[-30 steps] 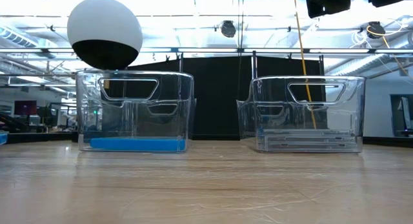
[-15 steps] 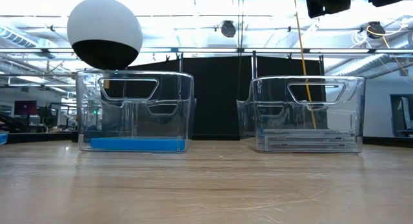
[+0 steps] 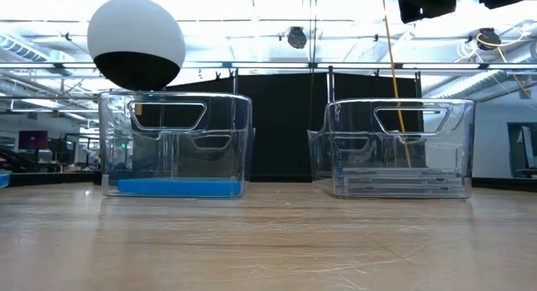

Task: Pick & place jewel cases by type
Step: Put the blue CD case into the left transparent bin

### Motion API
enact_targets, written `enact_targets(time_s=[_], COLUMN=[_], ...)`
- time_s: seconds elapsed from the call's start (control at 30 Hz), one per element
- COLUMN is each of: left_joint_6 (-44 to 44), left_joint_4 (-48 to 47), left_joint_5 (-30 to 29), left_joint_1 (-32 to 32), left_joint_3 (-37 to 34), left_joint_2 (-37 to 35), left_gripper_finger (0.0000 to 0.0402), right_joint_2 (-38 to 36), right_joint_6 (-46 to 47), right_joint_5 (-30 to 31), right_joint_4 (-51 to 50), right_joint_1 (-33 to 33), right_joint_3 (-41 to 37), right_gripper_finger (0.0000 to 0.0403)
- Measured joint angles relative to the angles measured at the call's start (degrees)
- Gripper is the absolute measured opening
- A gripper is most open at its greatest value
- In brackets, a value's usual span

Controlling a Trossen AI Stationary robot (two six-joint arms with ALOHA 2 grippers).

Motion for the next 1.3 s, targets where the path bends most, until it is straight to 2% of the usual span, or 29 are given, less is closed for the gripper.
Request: enact_targets(time_s=[0.23,0.5,0.8,1.03,1.17,1.3], left_joint_6=[-0.2,1.5,-1.1,-2.5,-2.7,-2.3], left_joint_4=[-0.8,3.3,-3.8,-3.9,-3.4,-1.2], left_joint_5=[0.7,2.3,3.7,3.8,3.4,2.5], left_joint_1=[0.8,0.8,1.0,1.0,1.0,1.0], left_joint_3=[-1.9,-3.6,-3.6,-3.6,-3.6,-3.6], left_joint_2=[-0.1,0.0,0.0,0.0,0.0,0.0], left_gripper_finger=[0.0284,0.0289,0.0274,0.0267,0.0218,0.0131], right_joint_2=[0.0,0.0,0.0,0.0,0.0,0.0], right_joint_6=[0.0,-0.1,-0.1,-0.2,-0.2,-0.2], right_joint_5=[0.0,0.0,0.0,0.1,0.1,0.1], right_joint_4=[0.0,0.0,0.0,0.0,0.0,0.0], right_joint_1=[0.0,0.0,0.0,0.0,0.0,0.0], right_joint_3=[0.0,0.0,0.0,0.0,0.0,0.0], right_gripper_finger=[0.0164,0.0164,0.0164,0.0164,0.0164,0.0164])
